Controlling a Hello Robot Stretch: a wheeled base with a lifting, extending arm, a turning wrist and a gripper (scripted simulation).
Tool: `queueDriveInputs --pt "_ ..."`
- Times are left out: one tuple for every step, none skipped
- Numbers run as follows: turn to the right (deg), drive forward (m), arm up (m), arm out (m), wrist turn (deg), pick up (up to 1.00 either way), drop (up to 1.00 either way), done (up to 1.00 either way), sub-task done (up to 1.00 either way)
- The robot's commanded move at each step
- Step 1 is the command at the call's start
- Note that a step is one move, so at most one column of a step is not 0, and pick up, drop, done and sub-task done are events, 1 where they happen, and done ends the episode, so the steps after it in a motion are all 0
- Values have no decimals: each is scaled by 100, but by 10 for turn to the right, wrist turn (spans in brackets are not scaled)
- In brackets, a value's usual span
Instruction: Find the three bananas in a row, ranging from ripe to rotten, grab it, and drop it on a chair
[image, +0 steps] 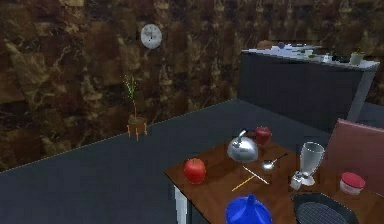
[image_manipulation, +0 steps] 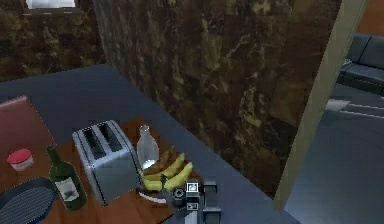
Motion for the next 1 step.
queueDriveInputs --pt "0 0 32 0 0 0 0 0 0"
